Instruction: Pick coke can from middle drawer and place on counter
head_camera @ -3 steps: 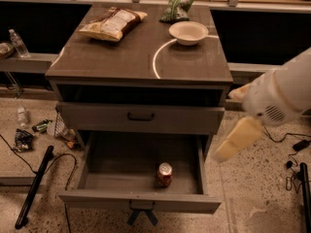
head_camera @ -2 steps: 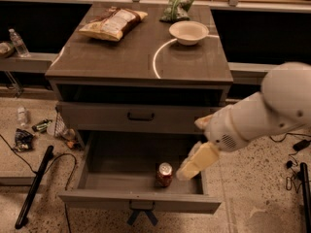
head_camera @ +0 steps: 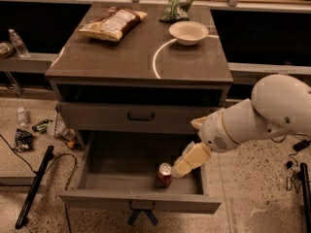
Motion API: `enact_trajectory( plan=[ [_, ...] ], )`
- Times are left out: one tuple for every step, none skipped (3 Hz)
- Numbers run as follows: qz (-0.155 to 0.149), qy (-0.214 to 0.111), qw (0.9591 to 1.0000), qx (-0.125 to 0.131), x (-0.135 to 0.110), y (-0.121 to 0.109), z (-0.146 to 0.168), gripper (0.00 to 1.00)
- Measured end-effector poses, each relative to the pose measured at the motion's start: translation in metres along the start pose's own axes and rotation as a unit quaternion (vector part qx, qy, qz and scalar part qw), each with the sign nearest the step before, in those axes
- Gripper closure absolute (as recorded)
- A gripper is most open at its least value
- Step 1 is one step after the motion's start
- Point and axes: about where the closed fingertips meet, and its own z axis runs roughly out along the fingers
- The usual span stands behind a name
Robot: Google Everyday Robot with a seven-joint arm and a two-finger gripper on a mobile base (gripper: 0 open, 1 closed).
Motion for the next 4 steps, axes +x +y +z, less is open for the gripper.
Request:
enact_trajectory(
  plan=[
    [0.008, -0.023, 0.9996, 0.016, 0.019, -0.019, 0.017, 0.00],
    [0.016, -0.091, 0.9931, 0.072, 0.077, -0.077, 0.052, 0.00],
    [0.006, -0.117, 0.9883, 0.098, 0.108, -0.114, 0.079, 0.00],
    [0.009, -0.118, 0.9884, 0.096, 0.108, -0.113, 0.086, 0.00]
  ],
)
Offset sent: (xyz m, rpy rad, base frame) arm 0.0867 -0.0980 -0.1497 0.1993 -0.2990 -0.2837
